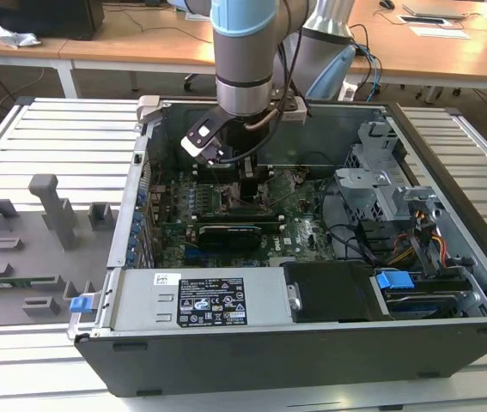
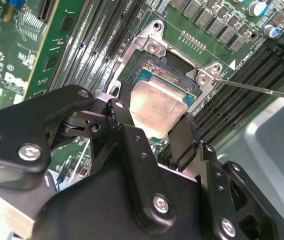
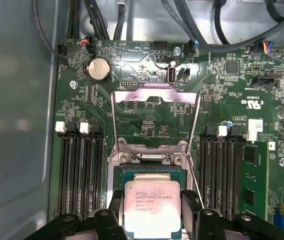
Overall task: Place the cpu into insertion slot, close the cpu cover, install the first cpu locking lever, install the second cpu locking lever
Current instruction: 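Place the cpu into insertion slot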
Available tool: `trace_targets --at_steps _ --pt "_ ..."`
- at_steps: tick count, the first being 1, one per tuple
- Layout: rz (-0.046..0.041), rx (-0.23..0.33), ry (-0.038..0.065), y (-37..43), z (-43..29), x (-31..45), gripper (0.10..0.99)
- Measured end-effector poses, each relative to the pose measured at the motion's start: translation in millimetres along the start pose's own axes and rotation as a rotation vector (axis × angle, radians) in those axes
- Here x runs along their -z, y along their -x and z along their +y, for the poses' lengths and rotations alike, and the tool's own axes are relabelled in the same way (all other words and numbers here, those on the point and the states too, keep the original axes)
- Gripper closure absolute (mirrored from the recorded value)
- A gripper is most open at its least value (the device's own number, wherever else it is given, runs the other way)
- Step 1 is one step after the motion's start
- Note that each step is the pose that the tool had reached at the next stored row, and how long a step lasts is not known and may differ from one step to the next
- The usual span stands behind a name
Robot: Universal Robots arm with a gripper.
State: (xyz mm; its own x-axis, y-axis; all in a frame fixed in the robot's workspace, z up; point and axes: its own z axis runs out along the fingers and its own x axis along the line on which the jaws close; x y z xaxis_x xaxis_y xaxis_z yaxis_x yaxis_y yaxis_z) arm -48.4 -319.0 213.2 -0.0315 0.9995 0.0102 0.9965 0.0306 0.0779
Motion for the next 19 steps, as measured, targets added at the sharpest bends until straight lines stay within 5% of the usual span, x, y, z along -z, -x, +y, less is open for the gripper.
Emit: trace_targets --at_steps 8,18,19 --pt "-0.0007 -0.009 -0.003 -0.6 -1.1 -10.9 0.545" --pt "-0.0006 -0.009 -0.003 -0.7 -1.3 -12.2 0.533" --pt "-0.0007 -0.009 -0.003 -0.7 -1.3 -12.2 0.467"
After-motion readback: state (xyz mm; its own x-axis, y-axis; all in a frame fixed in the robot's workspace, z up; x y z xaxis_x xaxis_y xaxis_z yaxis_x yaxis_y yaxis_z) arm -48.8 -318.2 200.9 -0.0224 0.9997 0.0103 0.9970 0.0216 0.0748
